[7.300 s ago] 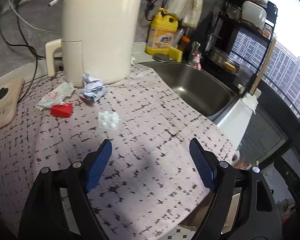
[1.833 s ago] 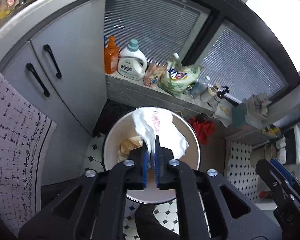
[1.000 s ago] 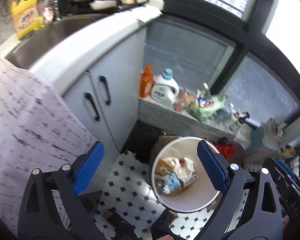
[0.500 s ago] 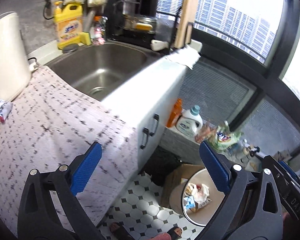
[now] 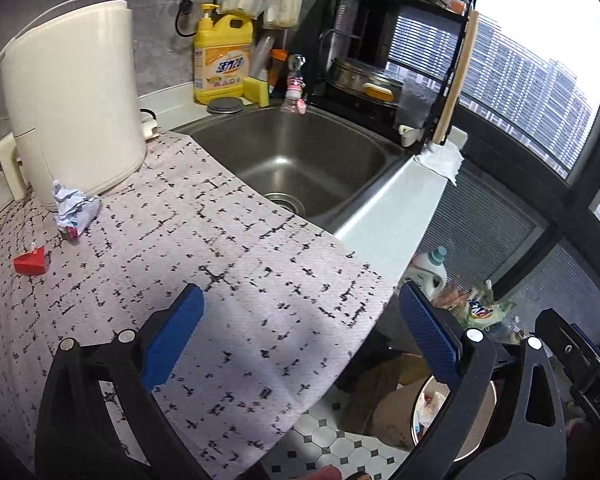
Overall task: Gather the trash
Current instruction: 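Move both tools back up to the counter toward the red carton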
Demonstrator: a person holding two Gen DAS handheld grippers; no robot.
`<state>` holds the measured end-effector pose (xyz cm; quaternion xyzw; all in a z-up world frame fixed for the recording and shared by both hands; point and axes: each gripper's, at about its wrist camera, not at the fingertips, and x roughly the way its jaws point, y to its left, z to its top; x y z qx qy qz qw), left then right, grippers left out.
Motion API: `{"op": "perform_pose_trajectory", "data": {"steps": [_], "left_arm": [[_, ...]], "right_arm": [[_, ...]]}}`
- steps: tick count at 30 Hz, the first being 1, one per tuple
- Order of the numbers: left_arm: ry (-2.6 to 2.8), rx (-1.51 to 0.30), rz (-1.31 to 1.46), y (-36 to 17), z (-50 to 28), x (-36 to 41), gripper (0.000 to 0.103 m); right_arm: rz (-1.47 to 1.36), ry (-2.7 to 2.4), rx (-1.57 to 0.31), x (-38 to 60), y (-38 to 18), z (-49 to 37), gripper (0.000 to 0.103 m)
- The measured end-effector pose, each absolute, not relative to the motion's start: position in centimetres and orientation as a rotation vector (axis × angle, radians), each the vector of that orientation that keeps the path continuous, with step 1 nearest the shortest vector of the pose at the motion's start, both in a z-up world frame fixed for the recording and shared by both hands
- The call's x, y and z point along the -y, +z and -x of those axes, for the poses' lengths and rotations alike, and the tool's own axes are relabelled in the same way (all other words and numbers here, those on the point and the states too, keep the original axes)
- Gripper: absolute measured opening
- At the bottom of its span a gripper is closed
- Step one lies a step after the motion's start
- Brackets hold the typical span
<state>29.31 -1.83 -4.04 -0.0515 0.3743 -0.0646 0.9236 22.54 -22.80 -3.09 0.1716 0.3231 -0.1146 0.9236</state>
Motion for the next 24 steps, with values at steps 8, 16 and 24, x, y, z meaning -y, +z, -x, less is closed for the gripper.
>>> {"op": "perform_pose_trajectory", "data": {"steps": [8,16,24], "left_arm": [[-0.036,-0.754,0.130,-4.0,-29.4,-4.5,0.097],[0.063,-0.758,0.154,-4.8,-29.5,-11.3,0.097],[0.164,-0.763,0.200,-5.8,-29.5,-18.4,0.097]], "right_arm": [[-0.329,-0.154,-0.658,17.1,-3.0,-24.8,0.093],[-0.296,-0.077,-0.668,10.9,-3.5,-26.9,0.092],[-0.257,-0.013,-0.689,4.9,-3.8,-28.4,0.091]]}}
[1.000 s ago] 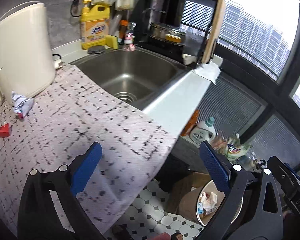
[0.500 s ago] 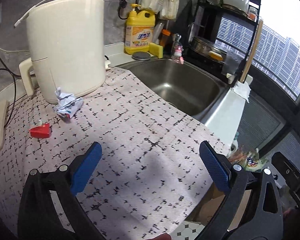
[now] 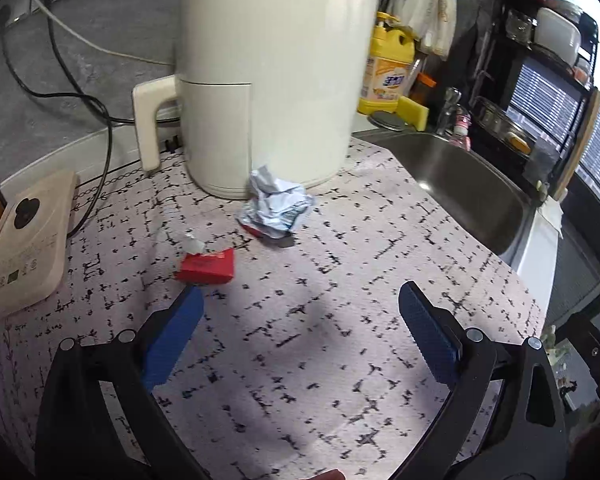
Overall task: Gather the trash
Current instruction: 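Move both tools back up to the counter toward the red carton, then grasp the red carton with the left gripper while the right gripper grasps the crumpled blue-white wrapper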
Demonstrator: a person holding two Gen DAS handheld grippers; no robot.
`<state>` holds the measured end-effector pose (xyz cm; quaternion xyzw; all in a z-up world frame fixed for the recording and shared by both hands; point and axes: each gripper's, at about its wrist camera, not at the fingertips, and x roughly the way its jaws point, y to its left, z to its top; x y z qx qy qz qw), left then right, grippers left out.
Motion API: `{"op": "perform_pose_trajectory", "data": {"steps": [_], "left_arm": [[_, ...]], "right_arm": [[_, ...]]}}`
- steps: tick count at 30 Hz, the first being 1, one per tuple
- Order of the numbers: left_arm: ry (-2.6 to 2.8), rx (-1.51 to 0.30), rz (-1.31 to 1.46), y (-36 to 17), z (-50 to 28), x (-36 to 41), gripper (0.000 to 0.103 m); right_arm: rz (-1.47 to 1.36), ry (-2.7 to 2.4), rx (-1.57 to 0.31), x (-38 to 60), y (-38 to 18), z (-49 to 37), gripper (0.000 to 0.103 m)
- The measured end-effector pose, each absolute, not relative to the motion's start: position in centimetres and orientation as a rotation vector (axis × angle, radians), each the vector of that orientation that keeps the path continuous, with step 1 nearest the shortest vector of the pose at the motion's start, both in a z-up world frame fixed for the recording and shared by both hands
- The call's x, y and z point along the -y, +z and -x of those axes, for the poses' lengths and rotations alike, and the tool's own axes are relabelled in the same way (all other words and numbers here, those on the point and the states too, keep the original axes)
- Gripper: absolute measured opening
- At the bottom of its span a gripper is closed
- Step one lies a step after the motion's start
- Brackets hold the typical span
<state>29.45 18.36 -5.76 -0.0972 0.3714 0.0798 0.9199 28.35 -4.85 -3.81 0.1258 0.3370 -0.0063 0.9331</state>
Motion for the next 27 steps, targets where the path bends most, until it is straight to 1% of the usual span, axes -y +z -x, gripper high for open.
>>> {"op": "perform_pose_trajectory", "data": {"steps": [4,6,7,16,23,24,27], "left_arm": [[0.212,-0.752,0.239,-5.9,-29.0,-21.3,0.097],[0.233,-0.749,0.255,-6.2,-28.9,-22.3,0.097],[0.241,-0.750,0.267,-6.3,-29.0,-22.7,0.097],[0.295,-0.765,0.302,-7.5,-29.2,-24.2,0.097],[0.355,-0.791,0.347,-8.4,-30.6,-25.6,0.096],[0.358,-0.797,0.347,-8.6,-31.0,-25.7,0.096],[0.377,-0.831,0.374,-9.9,-32.1,-25.9,0.088]], "right_arm": [[-0.217,0.033,-0.697,2.5,-3.4,-28.8,0.090],[-0.191,0.063,-0.701,1.5,-3.2,-29.0,0.085],[-0.181,0.078,-0.704,1.0,-3.2,-29.1,0.085],[-0.130,0.189,-0.744,-2.6,-3.9,-31.6,0.085],[-0.093,0.304,-0.754,-5.5,-3.9,-35.5,0.084],[-0.078,0.323,-0.744,-6.0,-3.8,-36.0,0.084],[-0.065,0.359,-0.776,-6.8,-4.4,-37.3,0.082]]}}
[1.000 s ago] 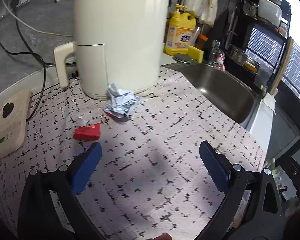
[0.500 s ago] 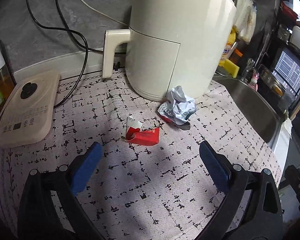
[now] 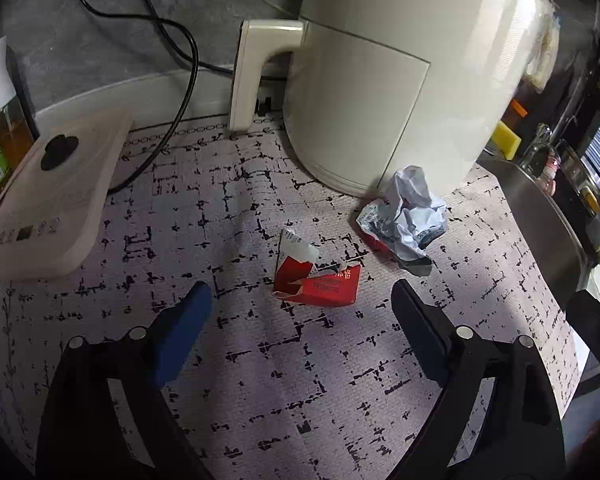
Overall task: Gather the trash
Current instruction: 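Grasp the red carton with the left gripper while the right gripper grasps the crumpled blue-white wrapper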
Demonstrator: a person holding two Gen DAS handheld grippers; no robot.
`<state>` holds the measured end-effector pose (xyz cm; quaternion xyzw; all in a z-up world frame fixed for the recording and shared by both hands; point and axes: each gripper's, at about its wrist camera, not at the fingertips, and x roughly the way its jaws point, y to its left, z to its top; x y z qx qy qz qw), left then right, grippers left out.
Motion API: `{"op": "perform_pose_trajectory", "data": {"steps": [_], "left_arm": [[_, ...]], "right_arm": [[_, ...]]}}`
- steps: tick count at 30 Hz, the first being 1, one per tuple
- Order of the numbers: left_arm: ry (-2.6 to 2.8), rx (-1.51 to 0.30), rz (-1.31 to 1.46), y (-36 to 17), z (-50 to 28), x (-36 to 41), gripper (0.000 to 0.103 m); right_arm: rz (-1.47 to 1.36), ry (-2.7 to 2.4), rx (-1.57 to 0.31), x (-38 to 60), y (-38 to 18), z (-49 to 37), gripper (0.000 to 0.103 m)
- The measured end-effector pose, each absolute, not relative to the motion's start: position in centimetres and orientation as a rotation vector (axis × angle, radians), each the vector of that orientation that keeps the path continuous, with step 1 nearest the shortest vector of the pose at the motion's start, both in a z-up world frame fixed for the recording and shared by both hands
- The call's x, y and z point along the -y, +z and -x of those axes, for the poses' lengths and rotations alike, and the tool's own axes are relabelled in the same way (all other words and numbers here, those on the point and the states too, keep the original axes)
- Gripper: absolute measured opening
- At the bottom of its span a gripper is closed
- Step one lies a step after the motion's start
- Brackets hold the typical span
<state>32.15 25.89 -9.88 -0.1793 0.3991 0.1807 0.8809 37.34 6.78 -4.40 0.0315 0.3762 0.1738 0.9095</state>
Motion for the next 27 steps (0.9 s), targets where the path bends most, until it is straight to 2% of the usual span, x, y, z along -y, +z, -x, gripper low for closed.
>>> {"op": "perform_pose_trajectory", "data": {"steps": [3,5,9,27], "left_arm": [[0.401,-0.843,0.385,-10.8,-32.9,-26.0,0.086],[0.415,-0.856,0.388,-11.3,-33.5,-26.1,0.080],[0.461,-0.865,0.403,-11.7,-34.3,-26.8,0.046],[0.702,-0.763,0.467,-8.7,-30.7,-31.5,0.044]], "right_arm": [[-0.026,0.394,-0.784,-7.5,-4.8,-38.3,0.082],[-0.018,0.414,-0.799,-7.9,-5.1,-39.0,0.082],[-0.001,0.457,-0.817,-9.0,-5.7,-40.5,0.082],[0.057,0.620,-0.871,-16.3,-7.8,-44.6,0.085]]}}
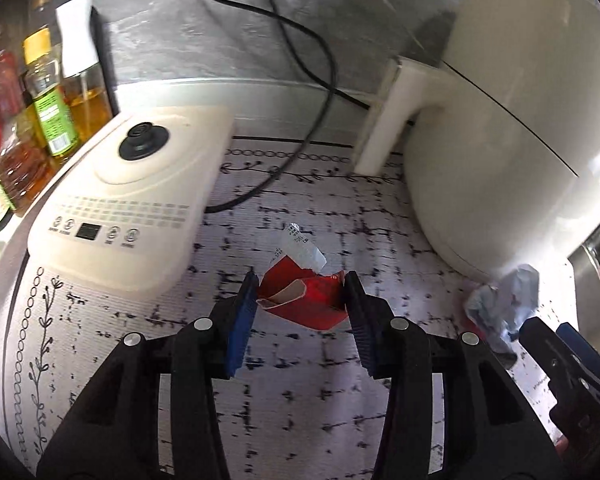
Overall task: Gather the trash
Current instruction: 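Grasp the red carton with the left gripper while the right gripper grasps the crumpled blue-white wrapper, then carry the red carton and crumpled wrapper down over the white bucket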
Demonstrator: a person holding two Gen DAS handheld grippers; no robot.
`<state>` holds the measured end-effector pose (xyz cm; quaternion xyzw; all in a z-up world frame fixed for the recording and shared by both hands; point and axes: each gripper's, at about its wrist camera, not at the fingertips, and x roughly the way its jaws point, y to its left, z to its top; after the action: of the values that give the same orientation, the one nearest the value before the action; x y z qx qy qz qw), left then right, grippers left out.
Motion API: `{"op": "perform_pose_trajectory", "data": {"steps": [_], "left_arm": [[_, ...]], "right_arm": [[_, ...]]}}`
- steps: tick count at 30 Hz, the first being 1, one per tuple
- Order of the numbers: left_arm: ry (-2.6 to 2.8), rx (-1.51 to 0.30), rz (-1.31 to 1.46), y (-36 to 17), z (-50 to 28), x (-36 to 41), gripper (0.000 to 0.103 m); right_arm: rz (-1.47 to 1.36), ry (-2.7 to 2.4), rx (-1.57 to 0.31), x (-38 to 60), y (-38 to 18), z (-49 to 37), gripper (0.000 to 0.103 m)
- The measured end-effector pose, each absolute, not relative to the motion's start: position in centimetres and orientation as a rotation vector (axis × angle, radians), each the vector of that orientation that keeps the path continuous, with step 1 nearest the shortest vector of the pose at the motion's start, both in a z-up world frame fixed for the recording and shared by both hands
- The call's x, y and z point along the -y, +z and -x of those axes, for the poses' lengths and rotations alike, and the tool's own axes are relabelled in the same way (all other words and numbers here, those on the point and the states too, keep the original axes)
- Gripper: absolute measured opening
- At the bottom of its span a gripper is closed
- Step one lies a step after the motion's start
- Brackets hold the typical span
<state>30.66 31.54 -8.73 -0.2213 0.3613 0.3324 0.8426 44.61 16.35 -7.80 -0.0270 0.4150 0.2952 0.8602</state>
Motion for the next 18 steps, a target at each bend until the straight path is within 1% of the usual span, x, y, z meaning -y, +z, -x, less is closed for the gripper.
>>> {"op": "perform_pose_trajectory", "data": {"steps": [5,7,8,9,12,18], "left_arm": [[0.726,-0.768,0.468,-9.0,-30.5,-32.3,0.044],[0.733,-0.770,0.464,-9.0,-30.6,-32.4,0.044],[0.737,-0.769,0.463,-9.1,-30.6,-32.6,0.044],[0.739,-0.771,0.465,-9.1,-30.5,-32.8,0.044],[0.739,-0.776,0.464,-9.3,-30.5,-33.0,0.045],[0.709,-0.781,0.453,-9.3,-30.4,-32.6,0.045]], "right_arm": [[0.081,0.633,-0.893,-17.5,-8.9,-45.3,0.084],[0.089,0.640,-0.899,-17.9,-9.3,-45.4,0.072],[0.102,0.649,-0.904,-18.1,-9.5,-45.5,0.046],[0.120,0.658,-0.912,-18.5,-9.7,-45.5,0.043],[0.111,0.665,-0.906,-18.3,-9.7,-45.4,0.040],[0.087,0.653,-0.902,-17.2,-9.4,-44.2,0.038]]}}
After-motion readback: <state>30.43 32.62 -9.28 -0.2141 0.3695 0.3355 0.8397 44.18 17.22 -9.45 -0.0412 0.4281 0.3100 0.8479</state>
